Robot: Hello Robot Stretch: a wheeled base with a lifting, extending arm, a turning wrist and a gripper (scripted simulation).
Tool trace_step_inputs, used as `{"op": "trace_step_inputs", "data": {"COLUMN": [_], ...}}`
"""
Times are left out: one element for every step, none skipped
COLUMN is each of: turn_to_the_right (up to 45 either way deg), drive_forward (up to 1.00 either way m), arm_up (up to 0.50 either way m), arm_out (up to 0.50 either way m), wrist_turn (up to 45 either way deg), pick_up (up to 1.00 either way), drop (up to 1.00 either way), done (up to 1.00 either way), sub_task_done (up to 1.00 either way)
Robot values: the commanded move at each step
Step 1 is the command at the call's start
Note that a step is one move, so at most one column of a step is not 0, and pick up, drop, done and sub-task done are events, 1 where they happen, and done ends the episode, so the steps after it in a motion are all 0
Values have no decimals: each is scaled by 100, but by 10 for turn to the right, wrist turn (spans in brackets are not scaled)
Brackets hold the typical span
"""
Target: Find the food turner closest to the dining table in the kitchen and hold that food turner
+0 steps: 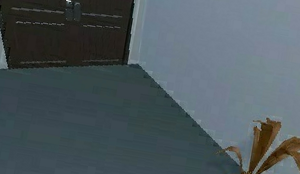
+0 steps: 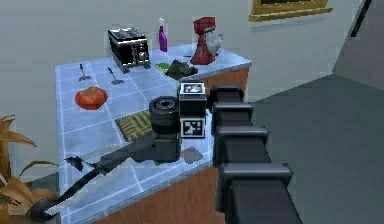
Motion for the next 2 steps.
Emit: {"op": "trace_step_inputs", "data": {"turn_to_the_right": [0, 0], "drive_forward": [0, 0], "arm_up": [0, 0], "arm_out": [0, 0], "wrist_turn": [450, 450], "pick_up": [0, 0], "drop": [0, 0], "done": [0, 0], "sub_task_done": [0, 0]}}
